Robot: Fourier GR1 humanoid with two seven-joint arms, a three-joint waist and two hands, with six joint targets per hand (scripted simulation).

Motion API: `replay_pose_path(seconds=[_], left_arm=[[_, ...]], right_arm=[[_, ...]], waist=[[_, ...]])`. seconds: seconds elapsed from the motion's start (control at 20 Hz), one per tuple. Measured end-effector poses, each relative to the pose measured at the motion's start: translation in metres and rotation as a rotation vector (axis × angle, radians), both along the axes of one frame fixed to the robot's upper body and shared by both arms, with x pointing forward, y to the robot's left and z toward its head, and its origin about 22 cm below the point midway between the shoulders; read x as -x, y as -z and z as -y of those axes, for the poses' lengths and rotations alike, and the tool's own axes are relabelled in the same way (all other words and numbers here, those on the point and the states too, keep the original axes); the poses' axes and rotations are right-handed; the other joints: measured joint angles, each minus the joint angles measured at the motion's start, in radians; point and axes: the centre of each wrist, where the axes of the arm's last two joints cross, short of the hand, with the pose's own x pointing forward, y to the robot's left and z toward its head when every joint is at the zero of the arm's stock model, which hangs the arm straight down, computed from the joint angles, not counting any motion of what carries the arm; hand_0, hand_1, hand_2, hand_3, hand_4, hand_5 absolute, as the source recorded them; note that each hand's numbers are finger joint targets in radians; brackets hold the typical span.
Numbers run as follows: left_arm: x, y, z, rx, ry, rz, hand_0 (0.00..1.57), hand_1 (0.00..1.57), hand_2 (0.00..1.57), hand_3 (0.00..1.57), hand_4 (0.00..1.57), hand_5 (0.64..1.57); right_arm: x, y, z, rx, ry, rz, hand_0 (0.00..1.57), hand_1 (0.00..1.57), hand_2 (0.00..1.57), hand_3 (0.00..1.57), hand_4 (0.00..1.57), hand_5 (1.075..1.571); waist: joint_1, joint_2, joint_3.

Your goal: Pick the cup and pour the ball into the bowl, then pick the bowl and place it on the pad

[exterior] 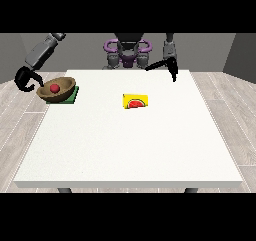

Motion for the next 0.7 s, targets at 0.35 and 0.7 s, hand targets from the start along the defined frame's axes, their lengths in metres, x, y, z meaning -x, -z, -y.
replay_pose_path(seconds=[0.35,0.7], left_arm=[[0.010,-0.009,-0.001,0.009,0.000,0.017,0.00,0.00,0.00,0.00,0.00,1.568],[0.012,0.005,0.003,0.018,-0.002,-0.036,0.00,0.00,0.00,0.00,0.00,1.569]], right_arm=[[0.001,-0.022,0.008,0.062,0.053,-0.002,0.00,0.00,0.36,0.26,0.00,1.489],[0.002,-0.053,0.017,0.053,0.024,-0.008,0.00,0.00,0.19,0.29,0.00,1.503]], waist=[[-0.001,0.006,-0.0003],[-0.019,-0.052,-0.0005]])
